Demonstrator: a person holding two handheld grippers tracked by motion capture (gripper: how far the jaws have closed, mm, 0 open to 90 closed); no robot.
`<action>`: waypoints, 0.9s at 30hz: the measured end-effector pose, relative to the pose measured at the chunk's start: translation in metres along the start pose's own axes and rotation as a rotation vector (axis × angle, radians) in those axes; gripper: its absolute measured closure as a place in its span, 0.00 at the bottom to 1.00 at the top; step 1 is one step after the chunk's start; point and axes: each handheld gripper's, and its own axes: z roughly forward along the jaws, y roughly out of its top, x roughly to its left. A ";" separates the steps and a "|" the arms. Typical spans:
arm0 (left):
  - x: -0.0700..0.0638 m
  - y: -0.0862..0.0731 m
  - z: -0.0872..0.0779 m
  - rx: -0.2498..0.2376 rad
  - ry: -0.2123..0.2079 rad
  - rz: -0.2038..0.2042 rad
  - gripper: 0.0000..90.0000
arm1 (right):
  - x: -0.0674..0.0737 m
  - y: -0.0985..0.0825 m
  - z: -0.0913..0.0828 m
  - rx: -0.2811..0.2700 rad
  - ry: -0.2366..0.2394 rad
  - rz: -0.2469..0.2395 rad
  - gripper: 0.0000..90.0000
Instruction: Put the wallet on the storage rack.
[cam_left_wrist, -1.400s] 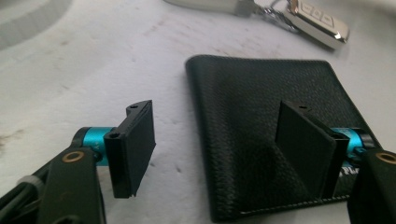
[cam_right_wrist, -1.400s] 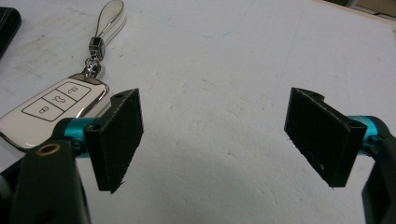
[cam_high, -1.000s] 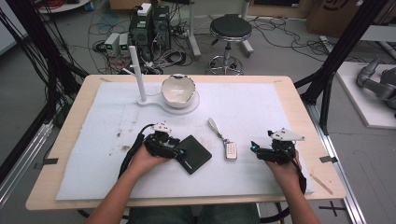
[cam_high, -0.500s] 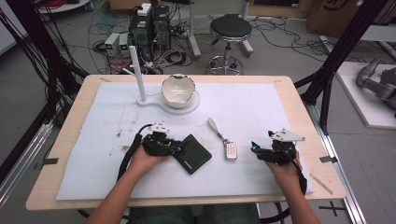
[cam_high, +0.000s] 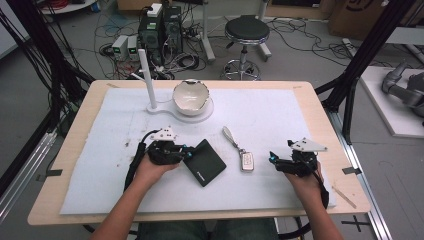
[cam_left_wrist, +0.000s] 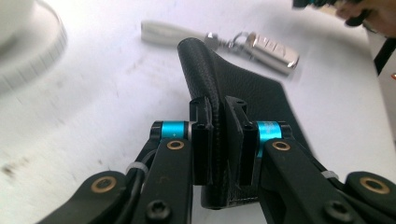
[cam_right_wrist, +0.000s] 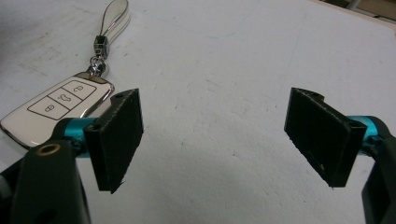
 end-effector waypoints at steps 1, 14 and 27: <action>-0.002 0.004 -0.004 -0.012 0.012 0.012 0.90 | 0.000 0.000 0.000 0.002 0.004 0.001 0.22; 0.016 0.047 -0.046 -0.074 0.154 0.101 0.91 | 0.006 0.003 0.003 0.001 0.013 -0.013 0.22; 0.030 0.117 -0.056 -0.057 0.235 0.236 0.91 | 0.005 0.002 0.002 0.003 0.011 -0.006 0.22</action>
